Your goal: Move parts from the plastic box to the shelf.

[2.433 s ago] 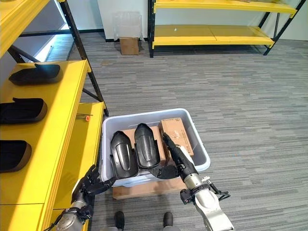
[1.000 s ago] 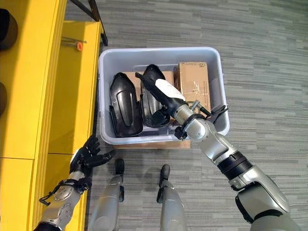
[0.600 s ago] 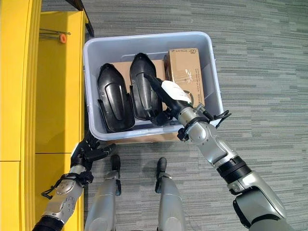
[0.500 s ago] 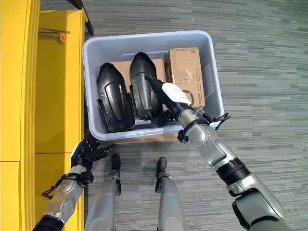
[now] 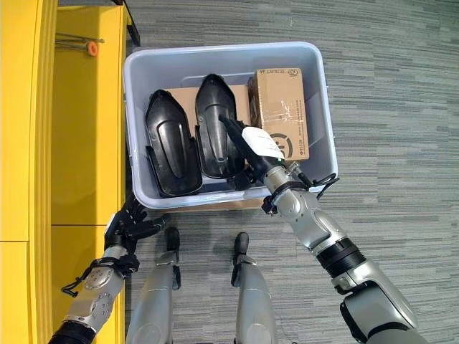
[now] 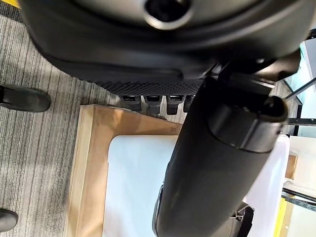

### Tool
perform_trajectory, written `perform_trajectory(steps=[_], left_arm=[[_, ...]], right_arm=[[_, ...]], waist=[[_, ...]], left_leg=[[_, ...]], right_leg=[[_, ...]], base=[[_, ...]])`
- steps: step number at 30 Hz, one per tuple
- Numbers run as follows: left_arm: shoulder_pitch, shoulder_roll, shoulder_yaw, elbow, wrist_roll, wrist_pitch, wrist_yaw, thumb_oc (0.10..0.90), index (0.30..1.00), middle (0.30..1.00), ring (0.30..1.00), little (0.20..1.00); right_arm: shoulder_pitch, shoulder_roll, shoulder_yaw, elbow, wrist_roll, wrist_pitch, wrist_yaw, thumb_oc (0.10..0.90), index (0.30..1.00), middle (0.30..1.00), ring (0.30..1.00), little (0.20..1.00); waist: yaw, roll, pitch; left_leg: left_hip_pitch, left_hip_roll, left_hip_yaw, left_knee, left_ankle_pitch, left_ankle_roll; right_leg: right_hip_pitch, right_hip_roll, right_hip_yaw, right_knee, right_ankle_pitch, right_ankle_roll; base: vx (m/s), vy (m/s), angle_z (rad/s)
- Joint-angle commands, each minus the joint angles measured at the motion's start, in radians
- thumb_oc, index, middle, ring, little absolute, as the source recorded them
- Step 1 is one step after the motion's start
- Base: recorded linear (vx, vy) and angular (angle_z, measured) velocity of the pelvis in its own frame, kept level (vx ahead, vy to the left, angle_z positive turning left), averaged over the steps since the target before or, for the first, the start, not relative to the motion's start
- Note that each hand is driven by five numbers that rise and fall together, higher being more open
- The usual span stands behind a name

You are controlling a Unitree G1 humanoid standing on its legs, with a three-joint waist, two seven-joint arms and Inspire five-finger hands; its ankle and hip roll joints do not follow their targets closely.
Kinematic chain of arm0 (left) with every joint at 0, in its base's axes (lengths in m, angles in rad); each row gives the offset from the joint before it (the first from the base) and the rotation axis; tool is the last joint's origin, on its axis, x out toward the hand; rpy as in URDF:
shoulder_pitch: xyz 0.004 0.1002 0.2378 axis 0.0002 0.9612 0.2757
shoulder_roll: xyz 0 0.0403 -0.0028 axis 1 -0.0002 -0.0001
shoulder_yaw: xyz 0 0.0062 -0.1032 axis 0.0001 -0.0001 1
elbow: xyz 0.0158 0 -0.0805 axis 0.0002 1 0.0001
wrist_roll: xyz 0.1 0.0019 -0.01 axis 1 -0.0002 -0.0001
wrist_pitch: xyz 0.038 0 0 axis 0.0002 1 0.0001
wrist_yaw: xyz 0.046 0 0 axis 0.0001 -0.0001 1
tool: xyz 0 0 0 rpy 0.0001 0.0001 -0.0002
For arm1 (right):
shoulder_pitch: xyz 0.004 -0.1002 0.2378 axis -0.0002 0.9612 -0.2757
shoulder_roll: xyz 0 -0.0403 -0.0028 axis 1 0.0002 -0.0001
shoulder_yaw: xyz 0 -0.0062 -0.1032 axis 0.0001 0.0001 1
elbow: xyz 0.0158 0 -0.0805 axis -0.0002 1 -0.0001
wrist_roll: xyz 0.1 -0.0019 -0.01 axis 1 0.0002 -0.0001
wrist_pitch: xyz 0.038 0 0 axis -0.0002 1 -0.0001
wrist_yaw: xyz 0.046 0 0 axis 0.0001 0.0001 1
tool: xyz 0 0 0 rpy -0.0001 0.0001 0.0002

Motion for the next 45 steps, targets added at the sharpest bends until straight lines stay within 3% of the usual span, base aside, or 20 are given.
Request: perform_trajectory(steps=[1, 26, 30, 45], left_arm=[[0.009, 0.019, 0.025, -0.103, 0.007, -0.09, 0.004, 0.9, 1.0, 1.0, 1.0, 1.0], [0.002, 0.027, 0.027, -0.123, 0.01, -0.098, 0.032, 0.9, 1.0, 1.0, 1.0, 1.0], [-0.011, 0.021, 0.017, -0.128, 0.005, -0.111, 0.055, 0.9, 1.0, 1.0, 1.0, 1.0], [-0.016, 0.029, -0.001, -0.134, -0.005, -0.117, 0.057, 0.9, 1.0, 1.0, 1.0, 1.0]], right_arm=[[-0.112, -0.002, -0.073, -0.056, -0.036, -0.048, -0.07, 0.9, 1.0, 1.0, 1.0, 1.0], [-0.145, 0.02, -0.038, 0.017, -0.059, -0.024, -0.078, 0.9, 1.0, 1.0, 1.0, 1.0], [-0.192, 0.032, -0.03, 0.166, -0.076, 0.015, -0.117, 0.9, 1.0, 1.0, 1.0, 1.0], [-0.328, 0.038, 0.005, 0.351, -0.088, 0.056, -0.156, 0.9, 1.0, 1.0, 1.0, 1.0]], waist=[[0.023, -0.025, -0.022], [0.047, -0.026, -0.01], [0.046, -0.008, -0.004], [0.054, 0.02, -0.004]], left_leg=[[0.011, 0.071, -0.01, 0.11, -0.101, -0.024], [-0.039, 0.052, -0.032, 0.089, -0.091, -0.019], [-0.093, 0.045, -0.033, 0.078, -0.078, -0.019], [-0.119, 0.03, -0.035, 0.072, -0.071, -0.016]], right_leg=[[0.047, -0.111, 0.035, -0.087, 0.119, 0.093], [0.037, -0.116, 0.006, -0.105, 0.124, 0.093], [-0.018, -0.121, 0.008, -0.113, 0.135, 0.094], [-0.043, -0.128, 0.012, -0.112, 0.139, 0.092]], base=[[0.02, 0.0, 0.05], [0.01, -0.001, 0.03], [0.0, 0.004, 0.01], [0.0, 0.003, 0.01]])
